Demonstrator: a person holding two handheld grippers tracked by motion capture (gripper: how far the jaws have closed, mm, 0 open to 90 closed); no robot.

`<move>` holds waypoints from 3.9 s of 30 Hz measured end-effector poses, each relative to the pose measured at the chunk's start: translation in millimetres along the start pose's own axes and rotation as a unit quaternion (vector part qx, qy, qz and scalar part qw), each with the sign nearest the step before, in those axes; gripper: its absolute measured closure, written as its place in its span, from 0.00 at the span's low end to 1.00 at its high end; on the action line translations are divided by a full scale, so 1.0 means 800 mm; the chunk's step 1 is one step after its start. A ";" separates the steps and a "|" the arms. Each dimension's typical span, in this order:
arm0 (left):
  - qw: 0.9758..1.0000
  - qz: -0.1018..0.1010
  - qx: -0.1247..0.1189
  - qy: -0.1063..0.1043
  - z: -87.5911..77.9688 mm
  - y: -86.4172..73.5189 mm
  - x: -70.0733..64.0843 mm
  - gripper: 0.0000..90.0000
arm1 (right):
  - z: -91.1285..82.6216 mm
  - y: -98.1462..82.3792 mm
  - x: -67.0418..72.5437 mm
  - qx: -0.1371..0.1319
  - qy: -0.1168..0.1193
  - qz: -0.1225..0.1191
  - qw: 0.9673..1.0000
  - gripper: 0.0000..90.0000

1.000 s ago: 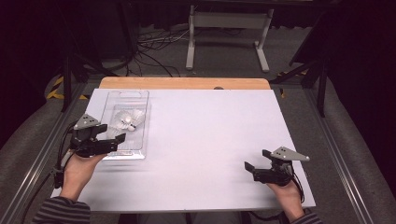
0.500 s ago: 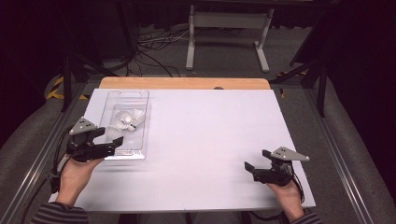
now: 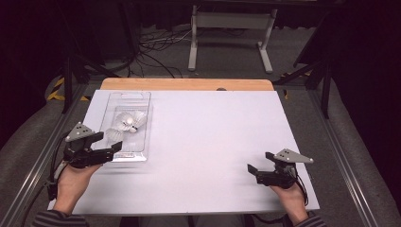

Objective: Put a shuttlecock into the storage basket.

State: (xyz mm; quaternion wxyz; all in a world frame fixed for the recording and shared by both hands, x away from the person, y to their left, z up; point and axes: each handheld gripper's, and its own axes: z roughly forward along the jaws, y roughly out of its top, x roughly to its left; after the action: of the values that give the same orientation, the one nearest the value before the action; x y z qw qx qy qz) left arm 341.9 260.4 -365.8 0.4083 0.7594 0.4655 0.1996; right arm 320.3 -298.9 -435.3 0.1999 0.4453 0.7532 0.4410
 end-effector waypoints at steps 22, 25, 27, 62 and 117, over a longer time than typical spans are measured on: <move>1.000 -0.008 -0.010 -0.008 -0.008 -0.020 -0.003 0.25 | 0.000 0.000 0.000 -0.001 0.000 -0.001 1.000 0.11; 1.000 -0.008 -0.012 -0.011 -0.009 -0.022 -0.003 0.25 | 0.000 0.000 0.000 -0.001 0.000 -0.001 1.000 0.11; 1.000 -0.008 -0.014 -0.012 -0.010 -0.023 -0.004 0.25 | 0.000 0.000 0.000 0.000 0.000 -0.001 1.000 0.11; 0.999 -0.018 -0.023 -0.015 -0.003 -0.056 -0.009 0.26 | 0.000 0.000 0.000 0.000 -0.001 -0.001 1.000 0.11; 0.999 -0.036 -0.012 -0.033 0.013 -0.092 -0.007 0.25 | -0.006 -0.002 0.002 -0.008 -0.004 0.001 1.000 0.11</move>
State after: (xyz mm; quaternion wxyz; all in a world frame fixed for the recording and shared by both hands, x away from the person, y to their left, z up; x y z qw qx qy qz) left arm 306.5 268.3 -430.5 0.4394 0.7435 0.4763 0.1651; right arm 315.2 -300.5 -433.8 0.2063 0.4464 0.7482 0.4454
